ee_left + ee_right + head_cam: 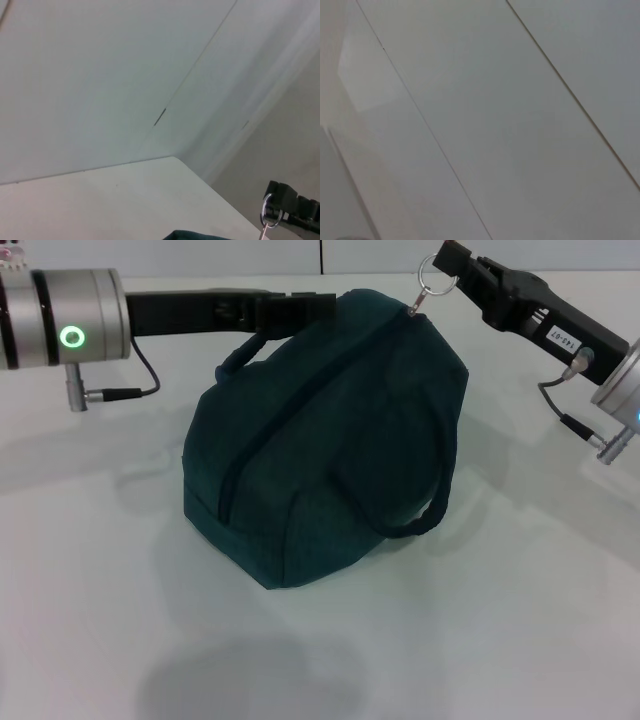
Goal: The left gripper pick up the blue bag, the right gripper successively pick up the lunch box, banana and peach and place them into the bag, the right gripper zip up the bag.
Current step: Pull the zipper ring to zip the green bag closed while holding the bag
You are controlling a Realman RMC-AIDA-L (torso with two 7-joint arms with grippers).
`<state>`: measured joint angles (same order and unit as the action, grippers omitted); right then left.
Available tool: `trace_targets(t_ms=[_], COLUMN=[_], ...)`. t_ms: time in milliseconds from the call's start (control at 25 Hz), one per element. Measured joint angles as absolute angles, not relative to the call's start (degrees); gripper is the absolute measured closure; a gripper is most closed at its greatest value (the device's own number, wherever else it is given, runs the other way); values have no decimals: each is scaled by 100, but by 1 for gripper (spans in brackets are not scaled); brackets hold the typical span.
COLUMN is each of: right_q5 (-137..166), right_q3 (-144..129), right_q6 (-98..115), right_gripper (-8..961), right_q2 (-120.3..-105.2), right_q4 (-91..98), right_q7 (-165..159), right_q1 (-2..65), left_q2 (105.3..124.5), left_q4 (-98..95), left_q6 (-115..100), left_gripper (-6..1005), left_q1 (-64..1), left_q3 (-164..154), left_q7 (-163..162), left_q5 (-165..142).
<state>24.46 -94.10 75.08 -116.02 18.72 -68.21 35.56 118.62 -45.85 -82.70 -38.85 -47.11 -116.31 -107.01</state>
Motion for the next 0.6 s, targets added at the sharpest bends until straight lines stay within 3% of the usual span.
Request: trace_targets(t_ms=[240, 600], right_q5=[2447, 2452], right_q3=[-9413, -9407], right_q6=[7517, 7532], right_gripper=[936, 937], right_q2=[-11602, -11601], right_q4=[1872, 1872], right_q7=[-6808, -6804], right_q1=[3559, 3546], left_q2=[11883, 11908], left_q4=[-4503, -4493], left_q6=[-8131, -8076], left_gripper=[467, 283], left_q1=[-3897, -3901], left_q3=[-4719, -4899], left_q7=[-11525, -11488], left_q5=[-10781, -10814])
